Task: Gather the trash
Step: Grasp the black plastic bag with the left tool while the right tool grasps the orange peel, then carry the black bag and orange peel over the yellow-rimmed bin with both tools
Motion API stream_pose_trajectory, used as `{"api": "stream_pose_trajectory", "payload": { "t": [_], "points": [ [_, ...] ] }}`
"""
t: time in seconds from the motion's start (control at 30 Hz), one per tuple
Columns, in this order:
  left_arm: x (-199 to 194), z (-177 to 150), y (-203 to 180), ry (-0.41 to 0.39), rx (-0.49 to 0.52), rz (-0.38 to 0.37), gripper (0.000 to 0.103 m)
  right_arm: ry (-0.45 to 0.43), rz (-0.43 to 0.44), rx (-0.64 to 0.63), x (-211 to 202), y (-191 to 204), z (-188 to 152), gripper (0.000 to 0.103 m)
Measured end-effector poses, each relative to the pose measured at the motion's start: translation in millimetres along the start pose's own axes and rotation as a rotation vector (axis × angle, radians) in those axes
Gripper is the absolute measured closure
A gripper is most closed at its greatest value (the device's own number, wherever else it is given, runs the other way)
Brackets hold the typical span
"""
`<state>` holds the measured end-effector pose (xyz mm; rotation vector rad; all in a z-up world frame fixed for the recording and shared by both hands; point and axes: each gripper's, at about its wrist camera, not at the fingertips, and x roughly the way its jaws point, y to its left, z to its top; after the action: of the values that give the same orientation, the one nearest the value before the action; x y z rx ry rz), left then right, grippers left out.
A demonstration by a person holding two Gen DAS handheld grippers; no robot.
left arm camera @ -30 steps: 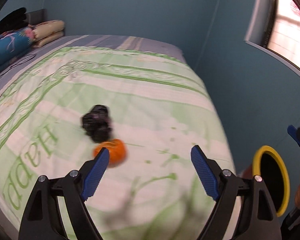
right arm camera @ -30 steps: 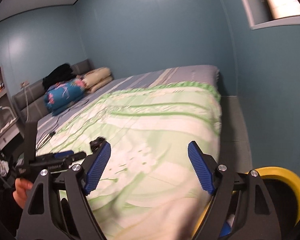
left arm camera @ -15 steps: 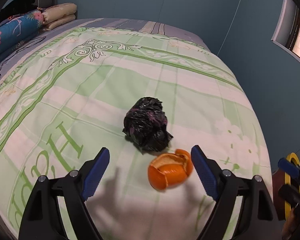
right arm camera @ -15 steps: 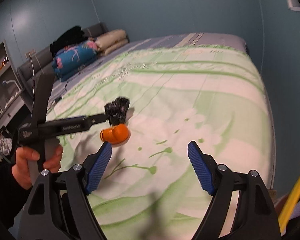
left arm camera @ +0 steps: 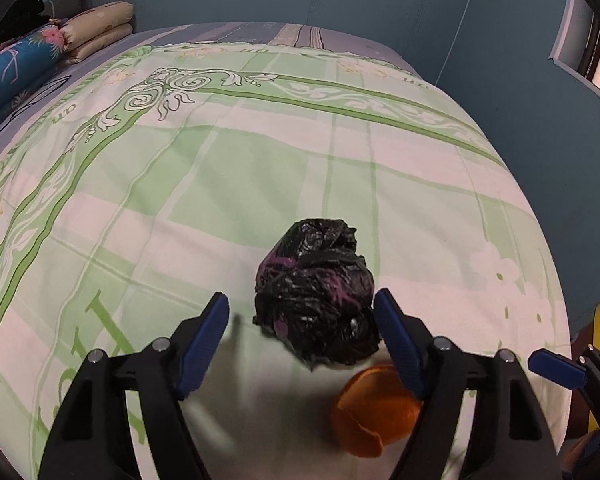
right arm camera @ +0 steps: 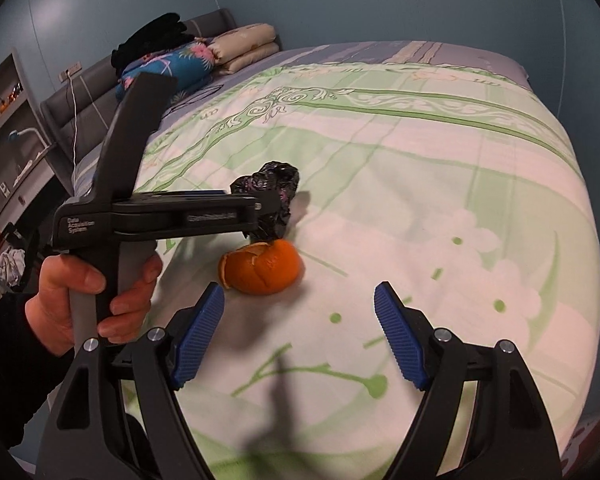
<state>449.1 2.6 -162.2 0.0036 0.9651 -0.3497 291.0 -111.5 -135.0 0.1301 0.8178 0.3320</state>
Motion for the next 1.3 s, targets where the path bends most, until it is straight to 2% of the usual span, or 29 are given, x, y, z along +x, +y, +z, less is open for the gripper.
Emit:
{"api": "stream_pose_trajectory", "payload": {
  "t": [0.1,0.37,0.47,0.67,1.0,1.3],
  "points": [
    [5.7,4.2,0.9,0.004,0.007,0.001,0.031,0.023,0.014,-0.014,13.6,8.7,4.7,0.029],
    [14.8,7.6,12.0,0.021,0.020,0.012,0.041,0.080,0.035,-0.018,42.8,19.5,11.1,0.029],
    [19.1,11.0,21.6,0.029,-0.006,0.017,0.046,0.105,0.040,-0.014,54.9,21.2,11.3,0.030],
    [24.4,19.9,38.8,0.021,-0.051,0.009,0.051,0.128,0.045,-0.018,70.4,29.2,13.3,0.030],
    [25.5,23.8,49.2,-0.004,-0.088,-0.003,0.064,0.147,0.028,-0.027,83.5,32.6,16.7,0.045],
    [9.8,22.6,52.0,-0.033,-0.103,0.002,0.066,0.144,0.023,-0.028,77.8,34.2,18.5,0.057]
  ]
}}
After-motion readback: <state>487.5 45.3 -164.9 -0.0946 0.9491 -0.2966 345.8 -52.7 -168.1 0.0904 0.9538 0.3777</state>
